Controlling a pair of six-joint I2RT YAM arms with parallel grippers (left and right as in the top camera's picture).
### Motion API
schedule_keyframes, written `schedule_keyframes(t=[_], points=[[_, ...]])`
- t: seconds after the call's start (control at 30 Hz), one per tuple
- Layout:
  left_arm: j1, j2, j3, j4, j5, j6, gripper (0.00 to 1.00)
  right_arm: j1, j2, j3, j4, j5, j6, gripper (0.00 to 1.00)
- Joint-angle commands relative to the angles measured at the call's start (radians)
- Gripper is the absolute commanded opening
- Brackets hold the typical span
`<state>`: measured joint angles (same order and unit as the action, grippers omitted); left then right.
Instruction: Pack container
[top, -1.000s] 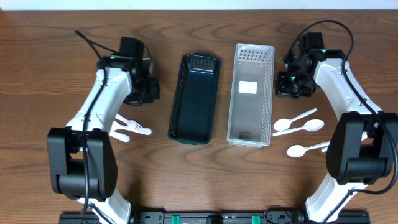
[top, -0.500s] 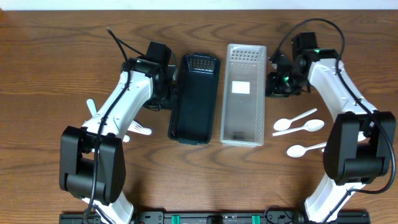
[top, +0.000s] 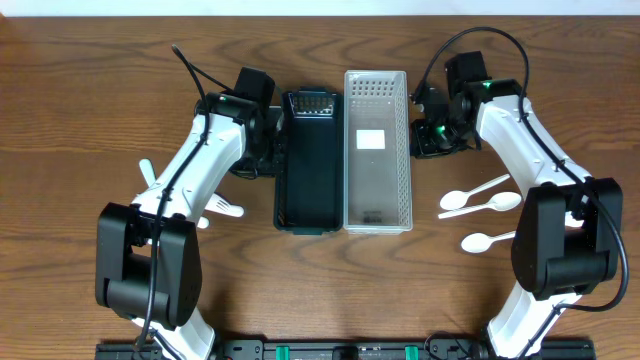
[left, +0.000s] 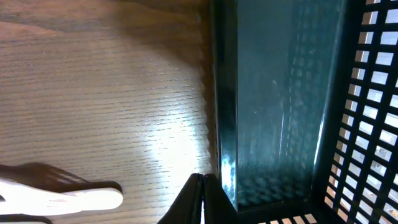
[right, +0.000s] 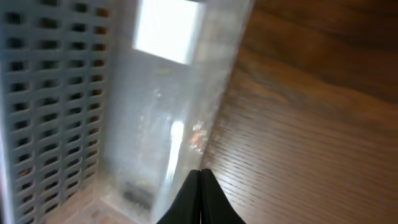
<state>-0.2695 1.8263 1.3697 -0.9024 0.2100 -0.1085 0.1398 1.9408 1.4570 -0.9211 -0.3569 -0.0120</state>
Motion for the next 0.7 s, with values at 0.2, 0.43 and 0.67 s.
schedule_keyframes(t=[0.2, 0.43, 0.67], points=[[0.045, -0.007, 0.018, -0.002, -0.201, -0.051, 0.06, -0.135, -0.008, 0.022, -0.011, 0.272, 0.256, 0.27], [0.195, -0.13, 0.053, -0.002, -0.203, -0.05, 0.42, -0.31, -0.105, 0.166, -0.176, 0.323, 0.424, 0.63], [0.294, -0.338, 0.054, -0.065, -0.203, -0.05, 0.76, -0.497, -0.303, 0.185, -0.409, 0.438, 0.804, 0.99]])
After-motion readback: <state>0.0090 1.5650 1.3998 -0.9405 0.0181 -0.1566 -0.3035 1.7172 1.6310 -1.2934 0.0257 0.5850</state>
